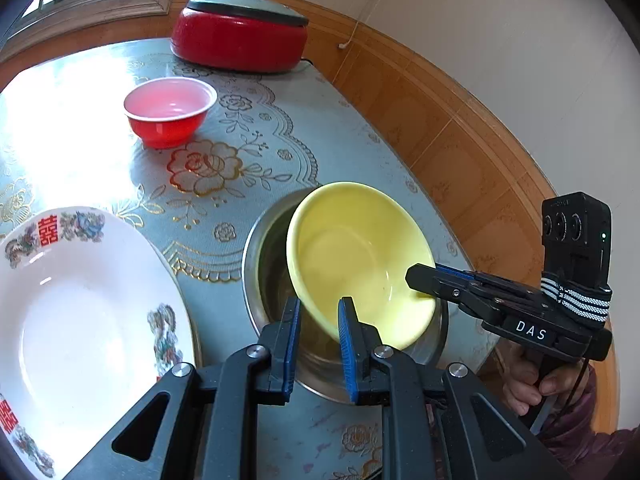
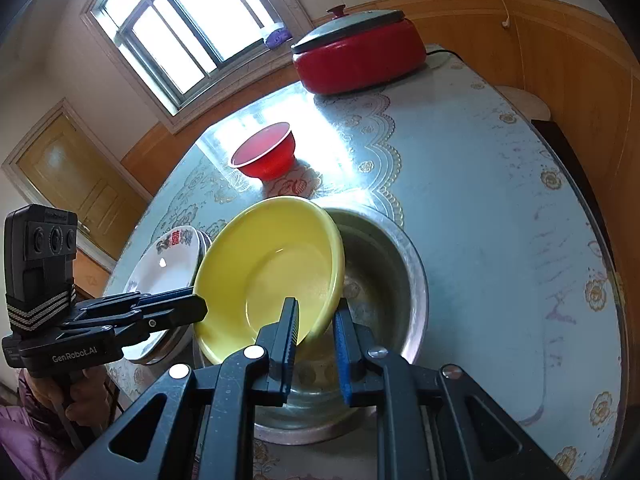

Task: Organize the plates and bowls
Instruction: 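Lower the yellow bowl into the steel bowl with the left tool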

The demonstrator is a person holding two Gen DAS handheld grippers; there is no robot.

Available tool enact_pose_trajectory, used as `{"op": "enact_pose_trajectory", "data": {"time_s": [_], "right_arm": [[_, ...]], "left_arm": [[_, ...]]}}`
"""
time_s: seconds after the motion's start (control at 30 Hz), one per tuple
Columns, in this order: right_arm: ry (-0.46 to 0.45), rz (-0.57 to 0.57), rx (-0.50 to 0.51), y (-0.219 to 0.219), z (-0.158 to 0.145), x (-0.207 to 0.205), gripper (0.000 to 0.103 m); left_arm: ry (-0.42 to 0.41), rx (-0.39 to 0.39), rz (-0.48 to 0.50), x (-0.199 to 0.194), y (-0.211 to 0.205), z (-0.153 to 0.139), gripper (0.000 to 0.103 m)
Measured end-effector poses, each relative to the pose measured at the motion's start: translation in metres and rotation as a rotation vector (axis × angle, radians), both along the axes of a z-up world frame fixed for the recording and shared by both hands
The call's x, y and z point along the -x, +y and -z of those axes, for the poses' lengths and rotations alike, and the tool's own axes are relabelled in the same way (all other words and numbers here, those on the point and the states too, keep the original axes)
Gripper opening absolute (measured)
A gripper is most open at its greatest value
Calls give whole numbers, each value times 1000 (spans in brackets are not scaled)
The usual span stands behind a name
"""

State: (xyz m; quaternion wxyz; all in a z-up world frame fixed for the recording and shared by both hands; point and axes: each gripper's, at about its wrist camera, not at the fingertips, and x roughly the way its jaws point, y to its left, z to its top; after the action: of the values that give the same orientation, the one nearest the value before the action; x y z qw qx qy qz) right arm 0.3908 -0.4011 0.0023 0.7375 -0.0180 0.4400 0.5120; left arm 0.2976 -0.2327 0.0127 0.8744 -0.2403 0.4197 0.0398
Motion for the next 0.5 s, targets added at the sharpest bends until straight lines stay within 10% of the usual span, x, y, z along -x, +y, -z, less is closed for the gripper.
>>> {"op": "enact_pose_trajectory", "data": {"time_s": [0.5], "right_arm": [[-57, 48, 99, 1, 9, 10, 20]], "left_arm": [[39, -27, 36, -5, -9, 12, 19]]}}
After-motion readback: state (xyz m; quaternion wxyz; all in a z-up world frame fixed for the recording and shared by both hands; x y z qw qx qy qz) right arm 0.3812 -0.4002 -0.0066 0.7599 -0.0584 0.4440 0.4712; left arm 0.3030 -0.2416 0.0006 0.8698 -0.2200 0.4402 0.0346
